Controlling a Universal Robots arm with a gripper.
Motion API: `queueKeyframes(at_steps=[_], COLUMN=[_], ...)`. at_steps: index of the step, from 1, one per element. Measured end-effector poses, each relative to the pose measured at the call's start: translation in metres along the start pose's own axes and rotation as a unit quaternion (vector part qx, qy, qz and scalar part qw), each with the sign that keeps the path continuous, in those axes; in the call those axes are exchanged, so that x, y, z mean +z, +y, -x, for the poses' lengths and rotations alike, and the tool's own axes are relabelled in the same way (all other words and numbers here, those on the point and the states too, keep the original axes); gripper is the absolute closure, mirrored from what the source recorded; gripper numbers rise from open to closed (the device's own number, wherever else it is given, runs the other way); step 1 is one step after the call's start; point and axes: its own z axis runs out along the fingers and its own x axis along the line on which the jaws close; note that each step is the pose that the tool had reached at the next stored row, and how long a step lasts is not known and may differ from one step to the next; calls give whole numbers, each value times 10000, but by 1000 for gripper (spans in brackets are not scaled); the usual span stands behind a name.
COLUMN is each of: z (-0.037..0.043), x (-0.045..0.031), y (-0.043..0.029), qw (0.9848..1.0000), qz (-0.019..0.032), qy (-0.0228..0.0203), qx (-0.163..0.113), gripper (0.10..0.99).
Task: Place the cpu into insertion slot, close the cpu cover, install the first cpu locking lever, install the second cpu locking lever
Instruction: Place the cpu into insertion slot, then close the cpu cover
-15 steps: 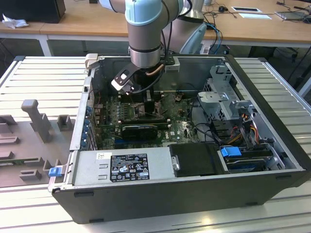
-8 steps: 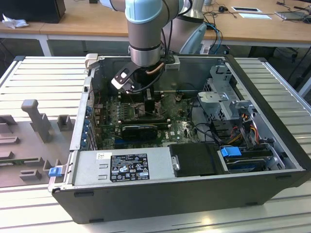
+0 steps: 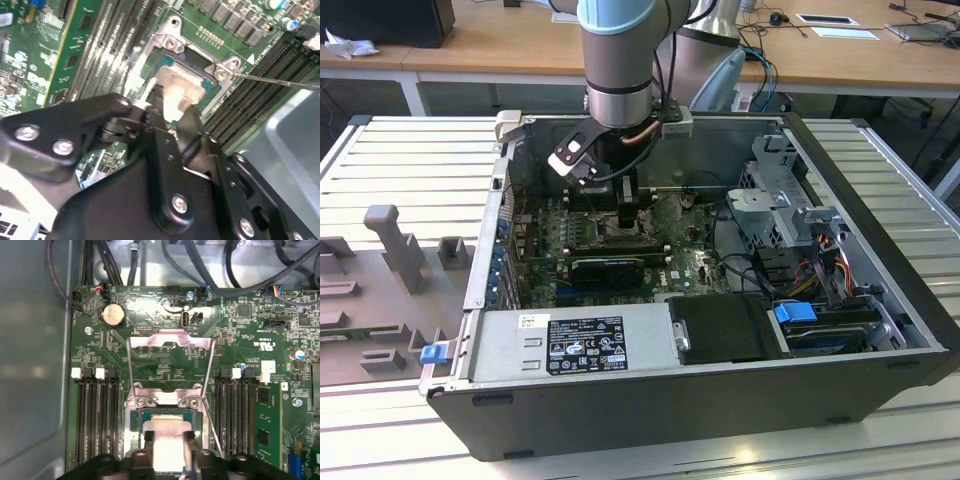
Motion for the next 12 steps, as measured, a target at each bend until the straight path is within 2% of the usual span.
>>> queueKeyframes(at_steps=[4,12], z=[19,19], x=[-12,-39], y=[0,3], qw=[10000,10000], qz=[-1,-1], qy=[-1,0], qx=[1,0], gripper=[980,980])
